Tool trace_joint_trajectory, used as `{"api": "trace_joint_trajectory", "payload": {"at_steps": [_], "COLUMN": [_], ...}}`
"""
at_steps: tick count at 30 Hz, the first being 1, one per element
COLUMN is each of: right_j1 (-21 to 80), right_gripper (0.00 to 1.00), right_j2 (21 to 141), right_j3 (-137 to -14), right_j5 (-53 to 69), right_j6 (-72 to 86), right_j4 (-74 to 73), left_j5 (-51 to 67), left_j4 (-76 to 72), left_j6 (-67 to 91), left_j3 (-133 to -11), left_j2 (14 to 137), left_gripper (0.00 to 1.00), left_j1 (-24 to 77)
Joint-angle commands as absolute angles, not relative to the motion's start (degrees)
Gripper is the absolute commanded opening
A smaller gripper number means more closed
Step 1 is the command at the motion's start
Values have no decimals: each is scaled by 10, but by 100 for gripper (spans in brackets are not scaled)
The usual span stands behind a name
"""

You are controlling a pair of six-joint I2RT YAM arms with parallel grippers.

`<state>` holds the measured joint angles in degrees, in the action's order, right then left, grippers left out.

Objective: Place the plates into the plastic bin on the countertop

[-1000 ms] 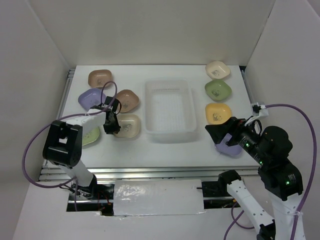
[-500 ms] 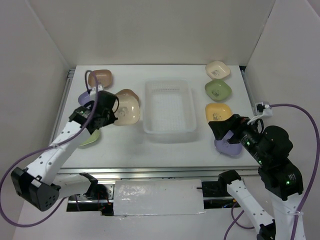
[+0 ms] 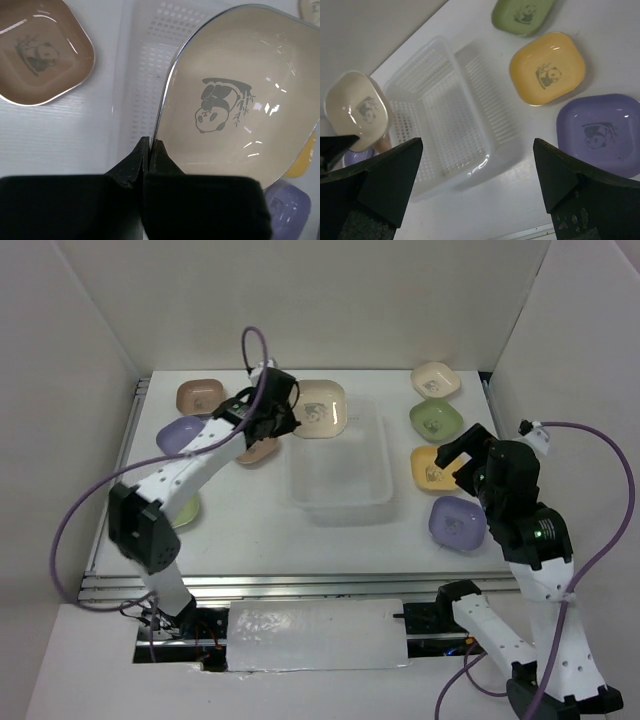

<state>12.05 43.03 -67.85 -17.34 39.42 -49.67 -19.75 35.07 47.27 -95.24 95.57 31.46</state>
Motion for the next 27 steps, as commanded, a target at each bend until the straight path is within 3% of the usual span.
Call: {"api": "trace_joint_trajectory", "payload": {"at_steps": [1,11,12,13,14,17,18,27], "right_j1": [77,-104,-112,-118,-122,-130,-132,-156], "right_gripper": [100,100,100,100,100,100,100,99], "right_j2": [456,595,609,640,660,716,749,948], "right_j3": [-683,-645,-645,-651,-656,-679,-687,-742], "right_j5": [-196,-85,-82,-80,-82,-87,-92,-89], "right_j6": [425,382,374,371,370,364,356,302], "right_j4": [-472,-410,-405,-404,-405,-410,-407,-392], "left_j5": [-188,-157,-153,-149,-144,-127,-126,-104], "left_j4": [322,354,356,339,329,314,316,312], "left_j6": [505,512,513,513,515,513,511,439], "left_j3": [-1013,-1151,-1147,-1139,-1115,-1095,-1094,-1005], "left_j2": [1056,1252,1256,1255,1252,1242,1238,1041], "left_gripper": [0,1,10,42,60,94,99,99], "left_j1": [322,327,327,327,327,327,327,335]}}
